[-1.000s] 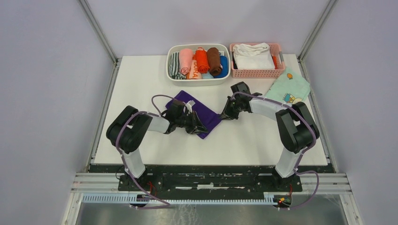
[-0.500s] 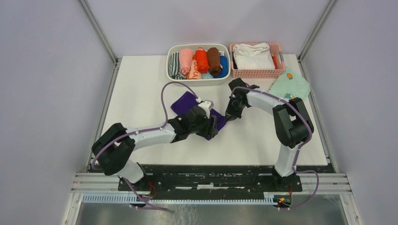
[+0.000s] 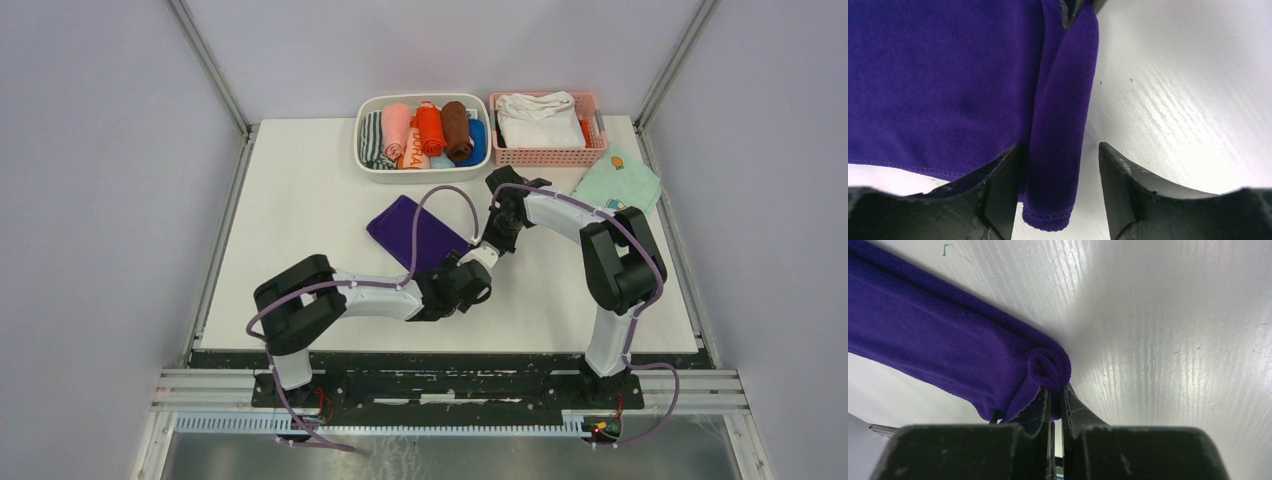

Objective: Roll the towels
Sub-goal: Roll the towel at the center of the board.

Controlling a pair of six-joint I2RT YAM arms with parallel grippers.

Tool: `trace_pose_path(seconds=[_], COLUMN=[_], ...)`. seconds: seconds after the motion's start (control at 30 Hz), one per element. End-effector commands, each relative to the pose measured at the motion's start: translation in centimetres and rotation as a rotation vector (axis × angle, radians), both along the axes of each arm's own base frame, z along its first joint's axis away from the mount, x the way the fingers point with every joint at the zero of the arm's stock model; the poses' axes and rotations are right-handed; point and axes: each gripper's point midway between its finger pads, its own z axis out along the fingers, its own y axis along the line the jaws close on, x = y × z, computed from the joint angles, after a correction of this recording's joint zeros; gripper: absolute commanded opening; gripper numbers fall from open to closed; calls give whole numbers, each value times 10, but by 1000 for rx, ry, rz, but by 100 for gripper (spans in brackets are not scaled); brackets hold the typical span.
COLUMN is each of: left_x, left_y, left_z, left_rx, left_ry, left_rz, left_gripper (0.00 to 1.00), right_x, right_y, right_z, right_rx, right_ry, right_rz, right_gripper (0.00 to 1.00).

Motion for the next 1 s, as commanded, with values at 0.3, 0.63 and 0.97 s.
trace_pose_path(seconds=[0.3, 0.63, 0.97], left_x=[5, 15, 22], left_y=[-12, 0, 17], left_z=[6, 2, 1], left_rx=[-3, -448, -785], left_ry=[19, 417, 691], left_rz=[-48, 3, 119], left_gripper=[3, 3, 3], right_x=[27, 41, 43], right_y=[14, 24, 37], right_z=[27, 58, 41], right_rx=[100, 339, 584], right_ry=[-194, -432, -504], right_rz=[46, 92, 39], right_gripper=[18, 48, 57])
